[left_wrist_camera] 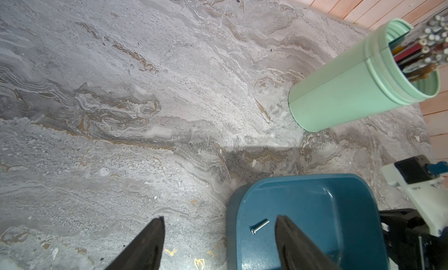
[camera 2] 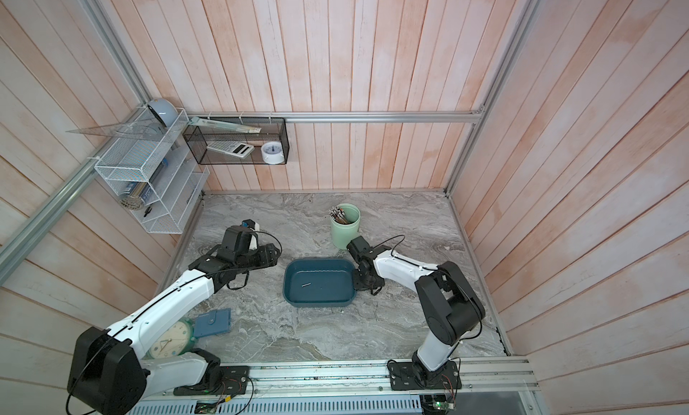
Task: Take out the screws from the storage box
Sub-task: Place the screw at the center of the board, then adjust the storage box at the center of the board.
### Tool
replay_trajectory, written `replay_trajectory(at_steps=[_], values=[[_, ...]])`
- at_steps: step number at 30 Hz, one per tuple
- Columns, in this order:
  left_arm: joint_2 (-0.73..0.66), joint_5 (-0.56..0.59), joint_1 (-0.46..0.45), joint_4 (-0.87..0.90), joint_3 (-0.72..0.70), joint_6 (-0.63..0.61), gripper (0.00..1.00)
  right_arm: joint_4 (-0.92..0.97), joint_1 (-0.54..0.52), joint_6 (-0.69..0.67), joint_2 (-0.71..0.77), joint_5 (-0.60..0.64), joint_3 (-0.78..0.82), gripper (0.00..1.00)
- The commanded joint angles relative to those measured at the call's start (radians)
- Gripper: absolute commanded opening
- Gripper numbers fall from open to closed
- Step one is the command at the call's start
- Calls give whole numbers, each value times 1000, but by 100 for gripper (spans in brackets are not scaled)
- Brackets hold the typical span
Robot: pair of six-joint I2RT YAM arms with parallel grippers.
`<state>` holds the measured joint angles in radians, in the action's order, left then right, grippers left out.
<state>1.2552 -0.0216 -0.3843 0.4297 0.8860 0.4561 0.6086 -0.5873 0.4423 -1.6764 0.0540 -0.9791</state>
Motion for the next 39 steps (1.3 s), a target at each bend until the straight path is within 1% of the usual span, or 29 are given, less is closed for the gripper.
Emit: replay_trajectory(at_steps=[1,11,13,17,23,25,27,29,32,39], values=[[6,-2,5,-11,1,-5,77,14,5,-2,-30,9,10,18],[4,-2,7,-8,1,-6,77,28,6,-7,-36,14,0,20],[3,-1,5,-8,0,-6,77,34,4,-3,-19,15,-1,20],[3,0,7,-8,1,-6,77,56,4,0,61,26,-9,21],[4,0,5,-8,1,-5,77,89,18,7,209,59,-18,30],[3,-1,6,-8,1,-5,77,92,20,11,239,46,-27,34],[3,0,6,-8,2,-6,77,81,20,4,257,-2,-38,41],[3,-1,5,-8,2,-6,77,70,20,1,259,-44,-54,46],[3,0,6,-8,3,-5,77,53,20,6,245,-73,-71,52],[2,-1,6,-7,2,-6,77,37,15,6,165,-121,-116,58]])
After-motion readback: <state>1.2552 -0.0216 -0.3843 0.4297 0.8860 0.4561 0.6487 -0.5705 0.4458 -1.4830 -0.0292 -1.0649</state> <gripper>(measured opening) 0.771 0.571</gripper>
